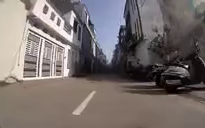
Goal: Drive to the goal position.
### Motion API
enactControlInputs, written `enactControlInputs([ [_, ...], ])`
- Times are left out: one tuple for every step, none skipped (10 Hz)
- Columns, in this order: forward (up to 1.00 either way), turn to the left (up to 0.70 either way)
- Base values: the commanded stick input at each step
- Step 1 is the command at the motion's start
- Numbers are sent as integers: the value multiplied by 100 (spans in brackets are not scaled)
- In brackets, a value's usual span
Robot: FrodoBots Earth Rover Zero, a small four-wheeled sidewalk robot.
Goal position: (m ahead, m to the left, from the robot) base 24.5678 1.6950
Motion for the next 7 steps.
enactControlInputs([
  [100,0],
  [100,-14],
  [100,-40],
  [100,-40],
  [100,-11],
  [100,-2],
  [100,0],
])
